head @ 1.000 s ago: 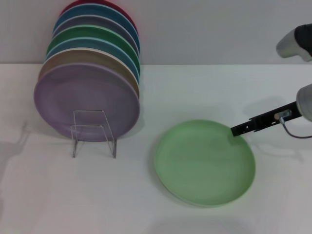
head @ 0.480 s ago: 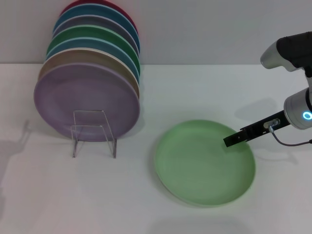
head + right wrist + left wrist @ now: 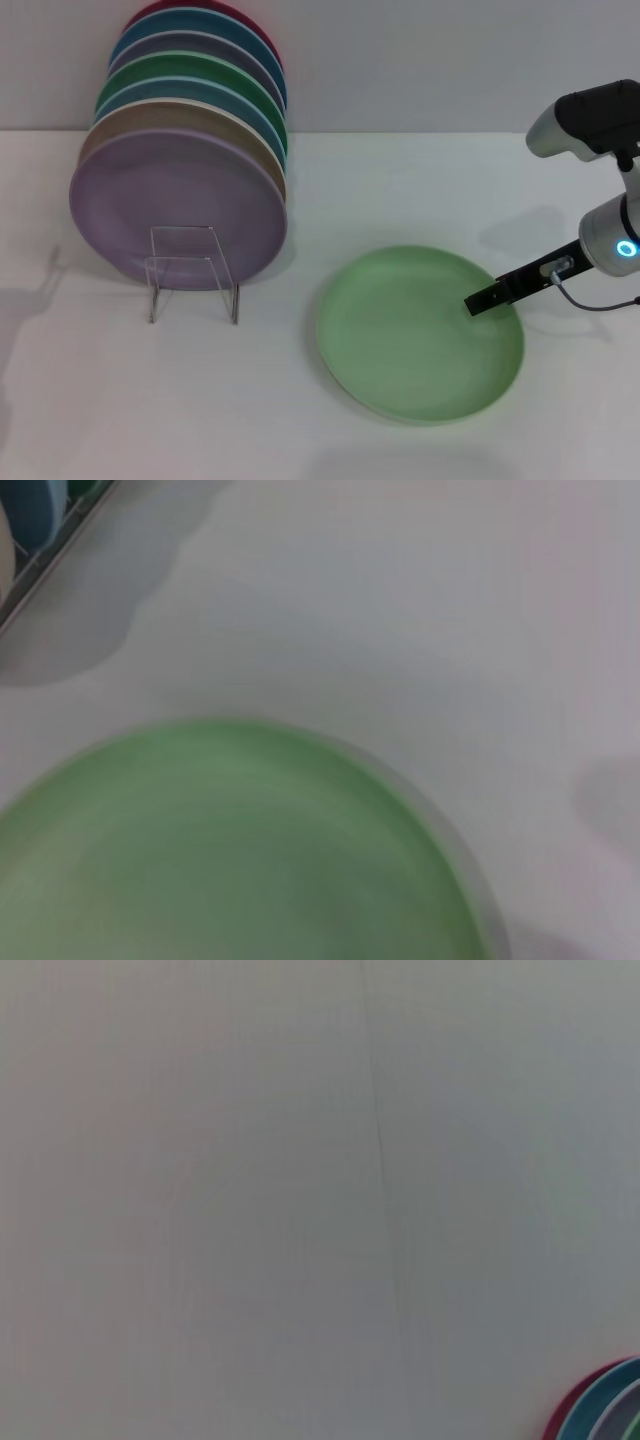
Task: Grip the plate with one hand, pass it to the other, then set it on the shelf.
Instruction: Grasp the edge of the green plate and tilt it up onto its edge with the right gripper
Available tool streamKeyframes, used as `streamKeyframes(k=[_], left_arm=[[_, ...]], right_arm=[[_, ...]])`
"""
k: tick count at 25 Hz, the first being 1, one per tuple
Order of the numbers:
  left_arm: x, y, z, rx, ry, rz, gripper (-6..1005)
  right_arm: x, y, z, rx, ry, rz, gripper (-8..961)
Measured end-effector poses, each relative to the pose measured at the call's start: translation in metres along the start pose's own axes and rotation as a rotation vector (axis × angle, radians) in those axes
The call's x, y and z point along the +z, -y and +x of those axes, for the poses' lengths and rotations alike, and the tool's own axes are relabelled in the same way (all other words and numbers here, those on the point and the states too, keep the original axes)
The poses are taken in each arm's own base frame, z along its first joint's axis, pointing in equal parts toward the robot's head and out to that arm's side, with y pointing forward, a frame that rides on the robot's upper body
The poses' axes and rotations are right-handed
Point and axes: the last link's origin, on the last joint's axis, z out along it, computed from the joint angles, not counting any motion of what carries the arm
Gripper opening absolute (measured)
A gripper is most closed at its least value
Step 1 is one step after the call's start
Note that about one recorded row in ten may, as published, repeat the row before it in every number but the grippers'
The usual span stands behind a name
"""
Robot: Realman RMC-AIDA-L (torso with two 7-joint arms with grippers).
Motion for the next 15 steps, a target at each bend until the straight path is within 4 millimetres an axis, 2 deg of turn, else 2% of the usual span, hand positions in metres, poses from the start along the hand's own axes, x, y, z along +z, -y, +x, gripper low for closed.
streamKeyframes(k=[12,15], left_arm=[[0.0012,-0.002,0.002,-0.003,-0.014,-0.006,792],[0.0016,-0.0025,0.0024,-0.004,-0.016,-0.008,790]], right_arm=[[0.0028,-0.0017,0.0008,-0.001,-0.01,0.001,739],[0.0028,-0.002,0.0004,0.002,-0.008,-0.001,605]])
